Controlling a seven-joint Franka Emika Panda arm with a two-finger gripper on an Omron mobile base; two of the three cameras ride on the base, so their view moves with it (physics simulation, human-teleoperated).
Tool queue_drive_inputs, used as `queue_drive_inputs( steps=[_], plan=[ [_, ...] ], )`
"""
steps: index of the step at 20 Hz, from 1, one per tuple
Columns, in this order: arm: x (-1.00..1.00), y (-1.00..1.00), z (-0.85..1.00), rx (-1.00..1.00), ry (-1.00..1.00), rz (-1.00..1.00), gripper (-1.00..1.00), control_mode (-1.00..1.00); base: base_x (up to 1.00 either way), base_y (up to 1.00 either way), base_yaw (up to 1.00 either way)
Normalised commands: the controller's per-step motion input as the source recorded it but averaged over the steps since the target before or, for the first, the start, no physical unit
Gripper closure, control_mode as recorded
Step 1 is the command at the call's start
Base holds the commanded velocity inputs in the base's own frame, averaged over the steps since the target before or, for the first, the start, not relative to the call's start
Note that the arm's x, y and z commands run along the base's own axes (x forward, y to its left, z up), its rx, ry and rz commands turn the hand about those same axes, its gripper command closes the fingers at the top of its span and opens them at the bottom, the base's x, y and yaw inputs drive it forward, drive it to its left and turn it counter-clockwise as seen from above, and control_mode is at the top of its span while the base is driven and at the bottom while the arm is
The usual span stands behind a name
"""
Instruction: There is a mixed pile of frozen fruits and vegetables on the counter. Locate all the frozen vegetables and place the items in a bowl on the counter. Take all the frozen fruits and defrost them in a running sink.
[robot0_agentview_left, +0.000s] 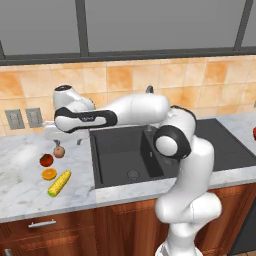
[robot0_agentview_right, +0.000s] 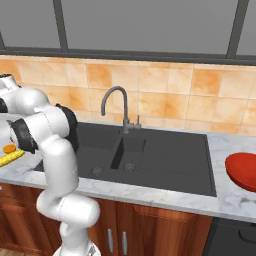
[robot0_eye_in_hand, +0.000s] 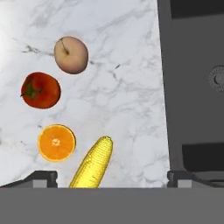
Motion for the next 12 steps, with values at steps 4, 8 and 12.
queue_drive_inputs(
  steps=[4, 8, 12],
  plan=[
    [0.27, 0.62, -0.38, -0.05, 0.03, -0.08, -1.00, -1.00, 0.00, 0.00, 0.00],
    [0.31, 0.53, -0.33, -0.02, 0.01, -0.08, -1.00, -1.00, 0.00, 0.00, 0.00],
    [0.19, 0.15, -0.29, 0.00, -0.02, -0.01, -1.00, -1.00, 0.00, 0.00, 0.00]
  ],
)
